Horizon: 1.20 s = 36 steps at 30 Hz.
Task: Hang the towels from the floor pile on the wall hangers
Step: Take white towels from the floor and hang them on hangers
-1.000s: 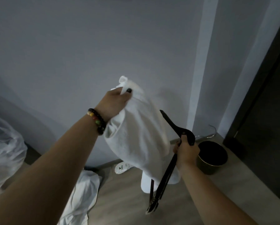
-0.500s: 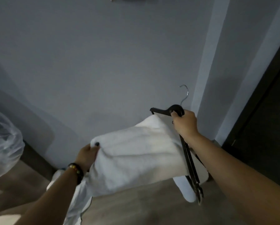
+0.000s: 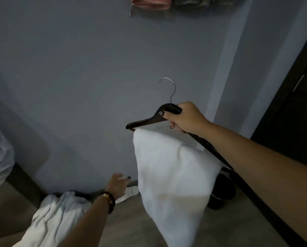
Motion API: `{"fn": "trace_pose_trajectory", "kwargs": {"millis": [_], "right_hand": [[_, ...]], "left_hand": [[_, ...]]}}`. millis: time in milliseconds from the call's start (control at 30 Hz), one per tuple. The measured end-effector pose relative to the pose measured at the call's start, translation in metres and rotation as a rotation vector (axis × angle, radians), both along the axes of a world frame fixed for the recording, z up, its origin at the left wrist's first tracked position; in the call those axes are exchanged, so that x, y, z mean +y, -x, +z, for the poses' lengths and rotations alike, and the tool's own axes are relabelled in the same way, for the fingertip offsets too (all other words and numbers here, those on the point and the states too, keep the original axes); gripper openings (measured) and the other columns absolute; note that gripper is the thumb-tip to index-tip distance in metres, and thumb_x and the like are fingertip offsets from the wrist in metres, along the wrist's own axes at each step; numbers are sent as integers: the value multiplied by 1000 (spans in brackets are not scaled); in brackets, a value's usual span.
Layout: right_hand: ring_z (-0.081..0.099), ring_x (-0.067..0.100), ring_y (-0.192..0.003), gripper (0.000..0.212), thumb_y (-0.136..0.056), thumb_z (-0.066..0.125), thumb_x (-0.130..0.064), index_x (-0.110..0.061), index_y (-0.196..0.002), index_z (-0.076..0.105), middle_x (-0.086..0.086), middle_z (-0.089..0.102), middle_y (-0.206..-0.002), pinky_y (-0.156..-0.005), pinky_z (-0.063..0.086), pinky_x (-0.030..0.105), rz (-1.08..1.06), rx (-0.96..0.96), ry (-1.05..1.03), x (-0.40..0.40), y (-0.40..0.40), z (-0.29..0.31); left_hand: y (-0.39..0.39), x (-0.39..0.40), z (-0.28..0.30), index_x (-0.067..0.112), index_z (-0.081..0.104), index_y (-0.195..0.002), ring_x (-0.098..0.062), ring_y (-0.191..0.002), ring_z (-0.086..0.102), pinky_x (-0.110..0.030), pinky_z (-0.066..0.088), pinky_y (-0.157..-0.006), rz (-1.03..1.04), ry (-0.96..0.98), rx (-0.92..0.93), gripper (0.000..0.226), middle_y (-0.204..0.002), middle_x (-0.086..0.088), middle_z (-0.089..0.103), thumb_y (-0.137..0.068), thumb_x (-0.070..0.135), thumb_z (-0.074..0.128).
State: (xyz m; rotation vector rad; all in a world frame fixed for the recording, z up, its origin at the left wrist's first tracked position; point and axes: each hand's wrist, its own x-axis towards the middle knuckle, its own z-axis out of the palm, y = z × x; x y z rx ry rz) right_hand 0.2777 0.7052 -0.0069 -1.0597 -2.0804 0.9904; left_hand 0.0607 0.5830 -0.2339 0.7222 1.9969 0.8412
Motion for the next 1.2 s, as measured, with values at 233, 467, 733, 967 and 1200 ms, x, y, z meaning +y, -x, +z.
{"fn": "trace_pose_trajectory", "kwargs": {"millis": [233,467,733,967,1200], "right_hand": [[43,19,-41,36,-88,67,-34,0,-74,64,8,65,-59,-41,36,21,167,-48,-4,-17,-2,21],[40,18,-39,34,-89,66,-29,4,-84,65,10,61,-58,-40,33,24,112,30,-21,-19,-29,38],[45,11,-37,18,-87,69,-25,-7,-84,67,12,59,-57,-39,36,20,-2,52,-130,-16,-46,45],[49,13,-40,11,-88,67,-22,-12,-93,68,16,60,-62,-38,37,21,-138,146,-142,6,-57,46],[43,18,-38,20,-90,63,-23,-4,-95,67,11,58,-56,-38,34,22,-161,222,-83,8,-30,50]], "left_hand": [[-21,20,87,5,59,-110,-28,-95,64,-30,51,-73,-32,-457,-170,29,-104,-8,68,-87,21,61],[-33,8,111,11,70,-98,-15,-80,72,-27,53,-71,-56,-540,-263,31,-91,-2,76,-92,39,59],[-58,19,135,15,61,-75,-17,-56,52,-26,45,-54,48,-669,-209,30,-58,1,58,-95,38,57],[-48,15,158,14,71,-93,-17,-78,71,-33,58,-72,-63,-767,-157,25,-87,-5,76,-97,32,54],[-4,21,145,2,64,-80,-20,-68,58,-29,46,-63,107,-690,166,35,-71,0,61,-87,36,68]]}}
